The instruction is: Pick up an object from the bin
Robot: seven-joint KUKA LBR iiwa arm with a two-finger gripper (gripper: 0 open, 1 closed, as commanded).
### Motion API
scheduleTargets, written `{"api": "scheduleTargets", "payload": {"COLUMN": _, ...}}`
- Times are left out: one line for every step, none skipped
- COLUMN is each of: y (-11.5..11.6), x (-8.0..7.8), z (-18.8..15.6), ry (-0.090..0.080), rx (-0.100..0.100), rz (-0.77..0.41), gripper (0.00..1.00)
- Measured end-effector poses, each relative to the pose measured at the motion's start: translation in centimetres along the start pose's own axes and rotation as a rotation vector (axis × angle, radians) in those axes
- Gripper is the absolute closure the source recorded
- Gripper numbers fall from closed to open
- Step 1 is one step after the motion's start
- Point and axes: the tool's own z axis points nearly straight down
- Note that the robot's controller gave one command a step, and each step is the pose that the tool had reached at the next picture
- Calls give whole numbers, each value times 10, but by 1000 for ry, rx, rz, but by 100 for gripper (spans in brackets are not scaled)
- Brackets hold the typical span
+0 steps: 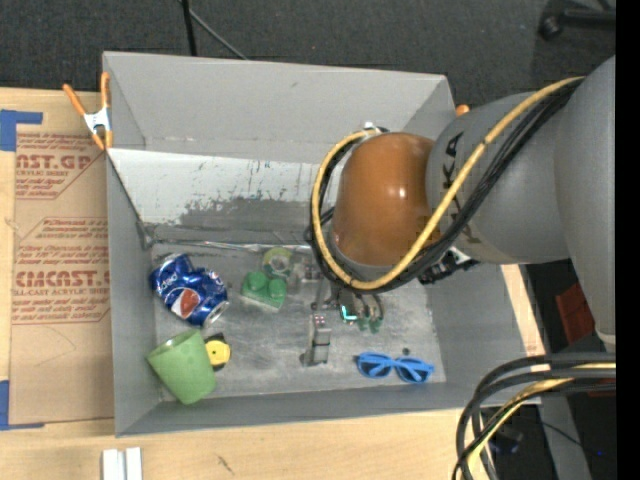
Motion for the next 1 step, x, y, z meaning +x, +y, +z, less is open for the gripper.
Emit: {"api": "scheduleTargets", "payload": {"y": 27, "x": -81, "z": 80, "ry": -6, "rx": 0, "rz": -213, "gripper": 0}}
